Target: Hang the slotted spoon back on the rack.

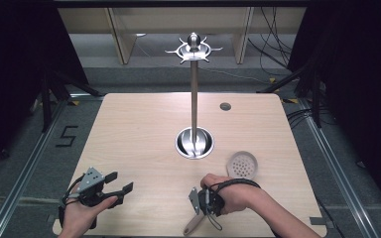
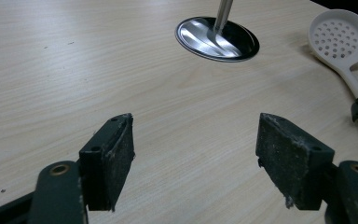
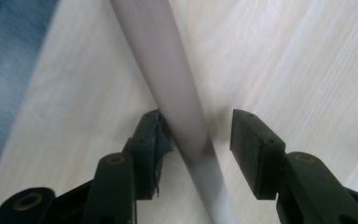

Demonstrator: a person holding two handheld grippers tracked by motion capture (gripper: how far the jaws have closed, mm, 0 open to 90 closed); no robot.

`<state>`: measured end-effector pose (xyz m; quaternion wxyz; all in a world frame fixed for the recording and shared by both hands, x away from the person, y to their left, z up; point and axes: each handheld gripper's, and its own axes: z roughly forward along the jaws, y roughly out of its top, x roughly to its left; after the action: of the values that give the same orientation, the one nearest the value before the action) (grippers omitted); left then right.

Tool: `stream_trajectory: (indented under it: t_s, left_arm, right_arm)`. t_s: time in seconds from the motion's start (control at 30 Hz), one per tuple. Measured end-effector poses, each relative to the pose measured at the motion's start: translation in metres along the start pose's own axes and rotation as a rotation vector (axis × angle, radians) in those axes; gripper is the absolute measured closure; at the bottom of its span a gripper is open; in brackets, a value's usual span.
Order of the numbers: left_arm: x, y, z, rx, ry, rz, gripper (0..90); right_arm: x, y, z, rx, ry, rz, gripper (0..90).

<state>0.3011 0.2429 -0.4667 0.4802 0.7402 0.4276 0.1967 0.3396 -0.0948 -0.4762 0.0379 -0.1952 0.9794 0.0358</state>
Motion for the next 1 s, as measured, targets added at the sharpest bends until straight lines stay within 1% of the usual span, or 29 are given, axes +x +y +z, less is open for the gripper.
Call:
stream_trajectory:
  t_s: [0.03, 0.07, 0.1, 0.13, 0.17, 0.2, 0.23, 0.3, 0.33, 0.37, 0.4, 0.43, 0.47, 0.5, 0.57, 0.6, 0.63, 0.67, 0.7, 0.73, 0.77, 0.8, 0.83, 0.87, 0.9, 0.93, 0.97, 1.0]
  left_arm:
    - [0.000, 0.000, 0.000, -0.001, -0.001, 0.009, 27.5]
    - [0.000, 0.000, 0.000, -0.001, -0.001, 0.009, 27.5]
    - [0.000, 0.000, 0.000, -0.002, -0.002, 0.010, 27.5]
    - [0.000, 0.000, 0.000, -0.001, -0.003, 0.010, 27.5]
    - [0.000, 0.000, 0.000, -0.001, -0.002, 0.009, 27.4]
    - [0.000, 0.000, 0.000, -0.001, -0.001, 0.005, 27.5]
    - [0.000, 0.000, 0.000, -0.001, -0.001, 0.006, 27.5]
    - [0.000, 0.000, 0.000, 0.000, -0.001, 0.007, 27.5]
    - [0.000, 0.000, 0.000, 0.000, -0.001, 0.005, 27.5]
    - [0.000, 0.000, 0.000, 0.000, -0.001, 0.005, 27.5]
    - [0.003, 0.001, 0.000, -0.001, -0.001, 0.055, 27.5]
    - [0.004, 0.002, 0.000, -0.001, -0.003, 0.067, 27.5]
    - [0.004, 0.002, 0.000, -0.001, -0.003, 0.069, 27.5]
    - [0.004, 0.002, 0.000, -0.001, -0.003, 0.069, 27.5]
    - [0.003, 0.001, 0.000, 0.000, -0.004, 0.047, 27.5]
    - [0.003, 0.001, 0.000, 0.000, -0.004, 0.047, 27.5]
    - [0.003, 0.001, 0.000, -0.001, 0.000, 0.054, 27.5]
    - [0.003, 0.001, 0.000, -0.001, 0.000, 0.054, 27.5]
    - [0.000, 0.000, 0.000, -0.002, 0.003, 0.016, 27.5]
    - [0.000, 0.000, 0.000, -0.002, 0.003, 0.016, 27.5]
    - [0.005, 0.002, 0.000, 0.002, -0.003, 0.081, 27.5]
    - [0.000, 0.000, 0.000, 0.002, 0.004, 0.002, 27.5]
    - [0.000, 0.000, 0.000, 0.002, 0.004, 0.002, 27.5]
    - [-0.001, -0.001, 0.000, 0.008, 0.004, -0.009, 27.5]
    - [-0.001, -0.001, 0.000, 0.012, 0.005, -0.008, 27.5]
    - [-0.001, -0.001, 0.000, 0.011, 0.004, -0.007, 27.5]
    - [-0.001, -0.001, 0.000, 0.011, 0.004, -0.006, 27.5]
    - [-0.001, -0.001, 0.000, 0.011, 0.004, -0.006, 27.5]
  right_arm:
    - [-0.002, 0.000, 0.001, -0.003, -0.008, -0.028, 54.8]
    - [0.000, -0.001, 0.000, 0.010, 0.005, 0.017, 54.8]
    - [0.000, -0.001, 0.000, 0.010, 0.005, 0.017, 54.8]
    - [-0.004, -0.002, 0.001, -0.007, -0.003, -0.030, 54.9]
    - [-0.002, -0.002, 0.000, 0.015, 0.008, 0.011, 55.0]
    - [-0.002, -0.003, 0.000, 0.017, 0.010, 0.019, 55.3]
    - [-0.004, -0.003, 0.000, 0.010, 0.014, -0.014, 57.7]
    - [-0.004, -0.003, 0.000, 0.011, 0.019, -0.015, 58.8]
    - [-0.004, -0.004, 0.000, 0.015, 0.030, 0.002, 59.4]
    - [-0.005, -0.005, 0.000, 0.012, 0.028, -0.009, 59.6]
    - [-0.005, -0.006, -0.001, 0.027, 0.036, 0.016, 60.2]
    - [-0.007, -0.006, 0.000, 0.017, 0.035, -0.014, 62.1]
    - [-0.005, -0.007, 0.000, 0.016, 0.042, 0.010, 64.3]
    - [-0.006, -0.007, -0.001, 0.019, 0.045, -0.007, 65.8]
    - [-0.005, -0.007, -0.001, 0.020, 0.041, -0.009, 66.9]
    - [-0.005, -0.007, -0.001, 0.020, 0.041, -0.009, 66.9]
    - [-0.005, -0.007, -0.001, 0.019, 0.027, -0.030, 68.2]
    - [-0.005, -0.007, -0.001, 0.019, 0.027, -0.030, 68.2]
    - [-0.003, -0.007, -0.001, 0.018, 0.004, -0.028, 70.3]
    - [-0.003, -0.007, -0.001, 0.018, 0.004, -0.028, 70.3]
    - [-0.005, -0.006, -0.003, 0.005, -0.016, -0.072, 73.5]
    - [-0.006, -0.006, -0.004, -0.010, -0.034, -0.079, 74.8]
    - [-0.006, -0.006, -0.007, -0.009, -0.042, -0.054, 75.4]
    - [-0.005, -0.007, -0.010, -0.020, -0.049, -0.010, 75.4]
    - [-0.006, -0.008, -0.012, -0.036, -0.064, -0.015, 75.5]
    - [-0.005, -0.009, -0.014, -0.038, -0.069, 0.009, 75.5]
    - [-0.006, -0.011, -0.016, -0.051, -0.081, 0.010, 75.5]
    - [-0.006, -0.011, -0.016, -0.051, -0.081, 0.010, 75.5]
